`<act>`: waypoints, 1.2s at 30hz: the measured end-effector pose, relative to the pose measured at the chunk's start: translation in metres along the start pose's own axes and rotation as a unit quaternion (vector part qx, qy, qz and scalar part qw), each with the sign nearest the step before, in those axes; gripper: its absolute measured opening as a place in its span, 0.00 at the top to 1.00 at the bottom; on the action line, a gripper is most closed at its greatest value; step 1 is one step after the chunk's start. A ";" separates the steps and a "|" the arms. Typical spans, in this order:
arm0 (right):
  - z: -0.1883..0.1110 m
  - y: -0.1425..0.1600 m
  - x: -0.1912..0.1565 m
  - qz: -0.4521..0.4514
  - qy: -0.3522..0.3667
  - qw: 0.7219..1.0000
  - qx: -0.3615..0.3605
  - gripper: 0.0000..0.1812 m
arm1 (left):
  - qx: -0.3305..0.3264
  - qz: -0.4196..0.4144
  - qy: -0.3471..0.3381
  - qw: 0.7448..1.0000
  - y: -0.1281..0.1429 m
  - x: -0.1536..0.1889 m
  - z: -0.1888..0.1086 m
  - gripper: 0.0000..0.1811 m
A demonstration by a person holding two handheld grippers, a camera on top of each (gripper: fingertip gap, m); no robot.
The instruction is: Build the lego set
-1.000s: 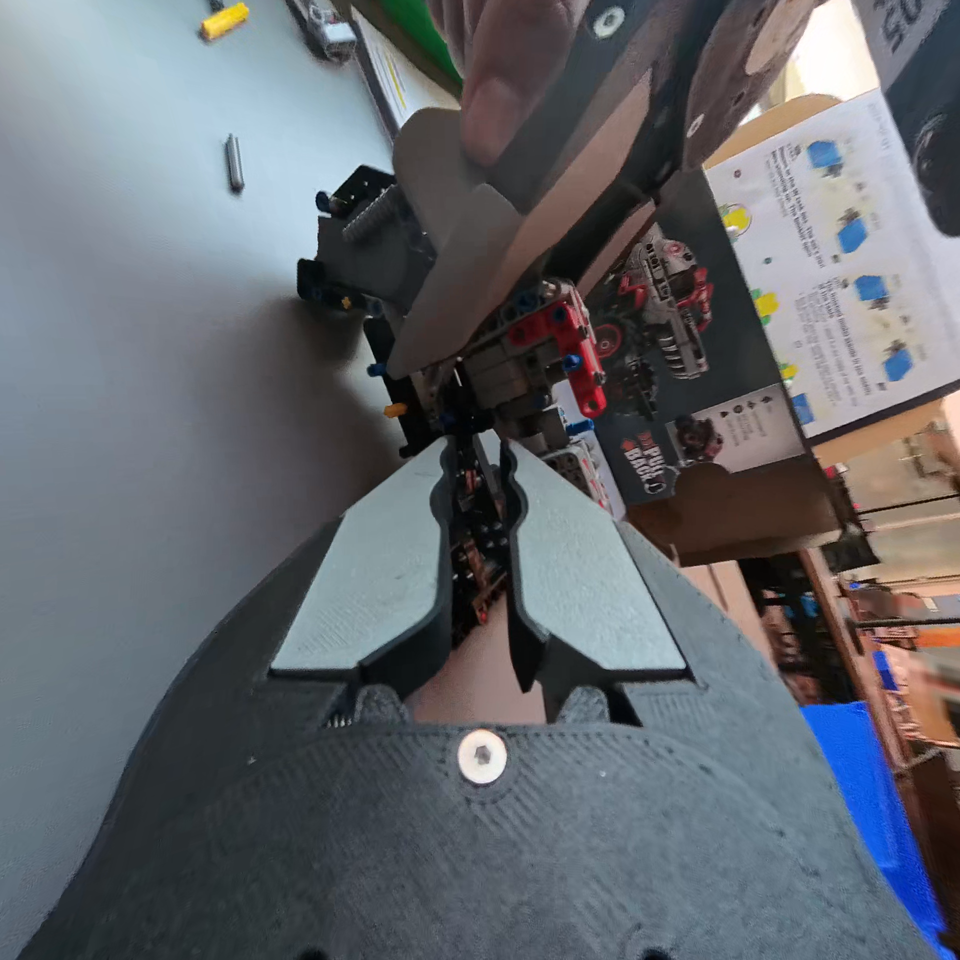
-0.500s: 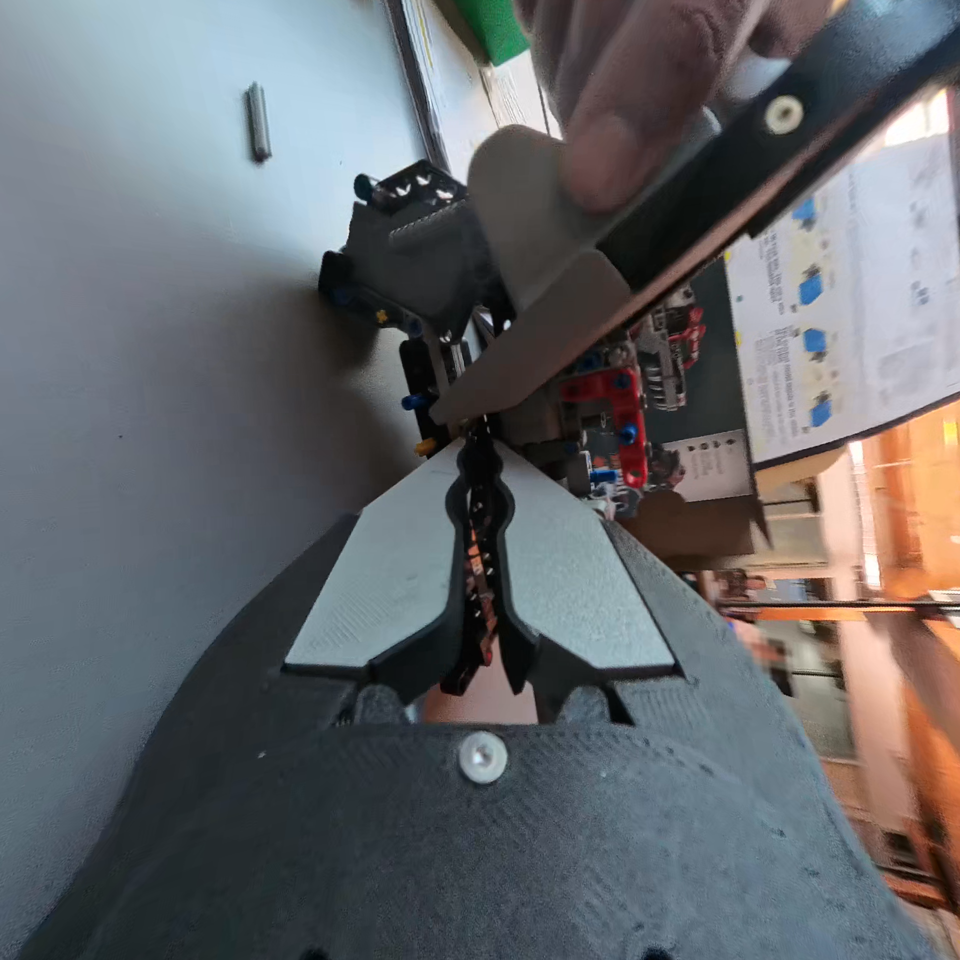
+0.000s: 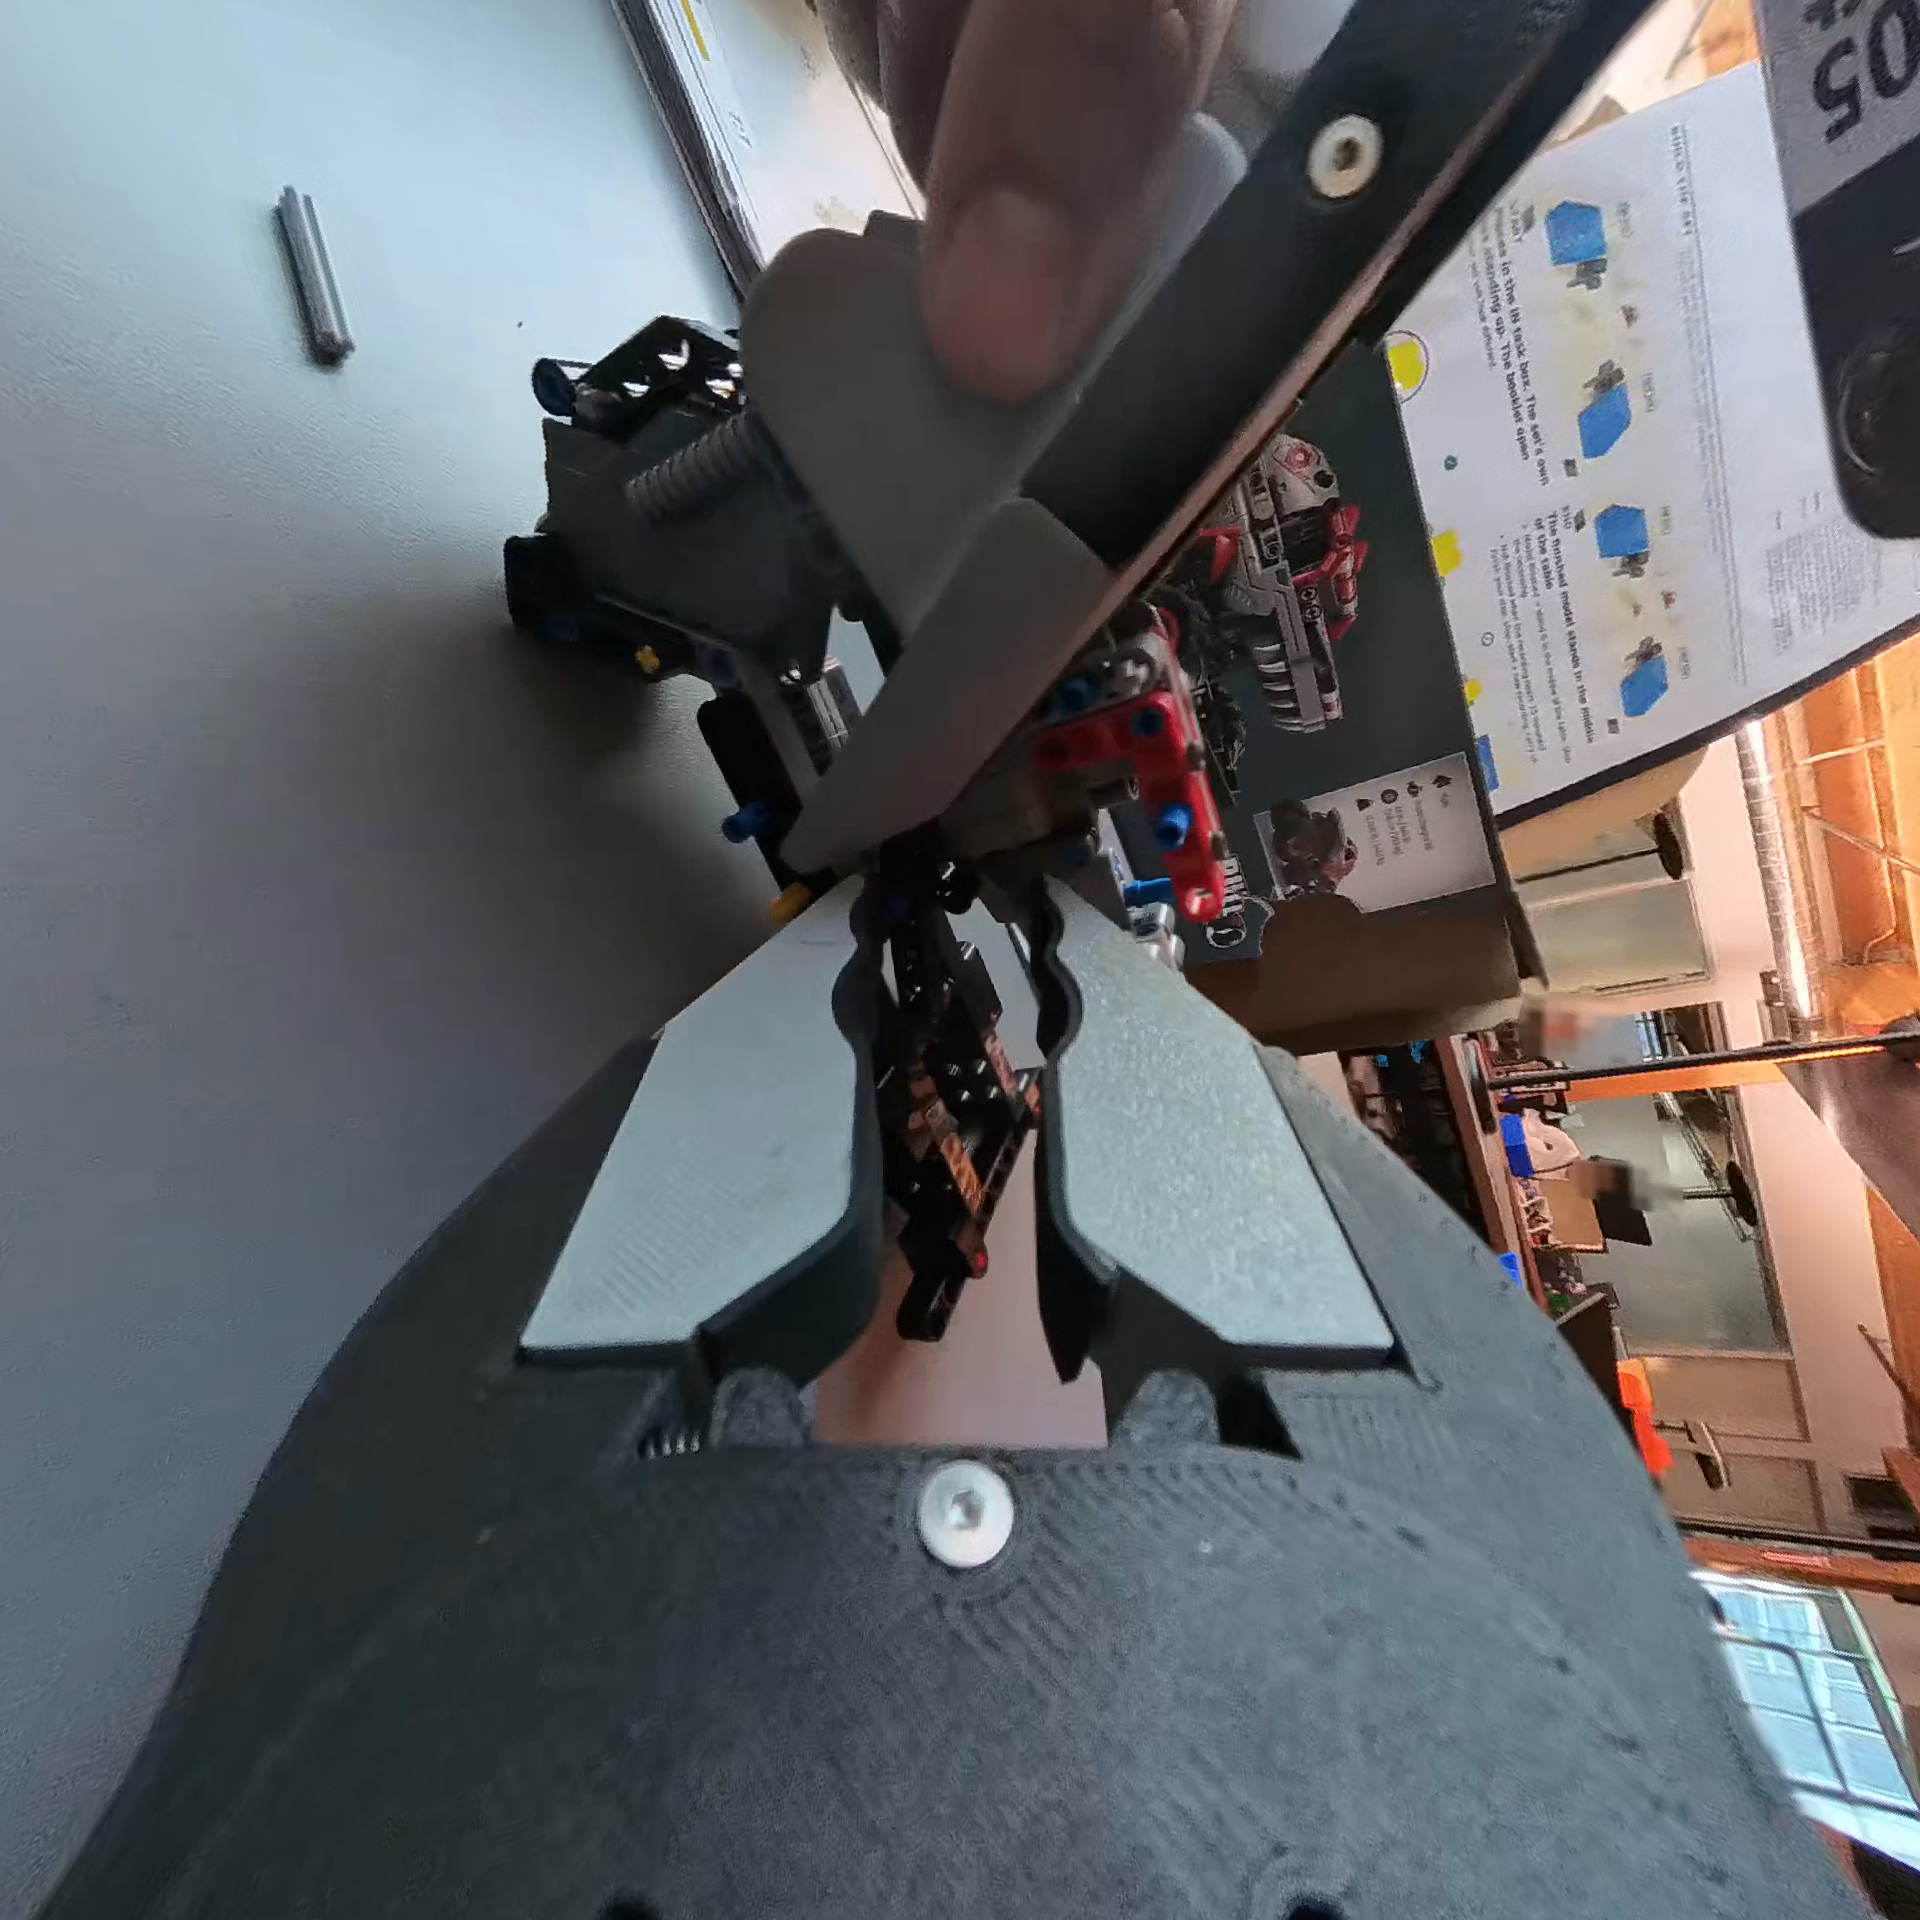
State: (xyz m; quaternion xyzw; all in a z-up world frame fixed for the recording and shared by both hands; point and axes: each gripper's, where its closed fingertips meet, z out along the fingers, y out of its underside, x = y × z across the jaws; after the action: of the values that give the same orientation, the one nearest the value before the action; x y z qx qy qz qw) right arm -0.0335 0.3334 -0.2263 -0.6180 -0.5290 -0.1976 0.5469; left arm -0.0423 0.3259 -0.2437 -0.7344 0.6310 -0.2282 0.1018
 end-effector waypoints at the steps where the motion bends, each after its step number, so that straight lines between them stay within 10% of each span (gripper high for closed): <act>1: 0.000 0.000 -0.002 -0.009 0.003 1.000 0.001 0.87 | 0.001 0.000 0.000 1.000 0.000 0.000 0.000 0.69; 36: -0.008 0.013 0.014 -0.070 0.093 0.993 0.007 1.00 | -0.007 -0.014 -0.034 0.999 0.006 -0.003 0.000 0.69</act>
State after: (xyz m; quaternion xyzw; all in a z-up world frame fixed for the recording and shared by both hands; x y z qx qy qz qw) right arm -0.0146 0.3346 -0.2180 -0.5550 -0.5192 -0.2881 0.5826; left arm -0.0475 0.3274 -0.2466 -0.7510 0.6186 -0.2000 0.1152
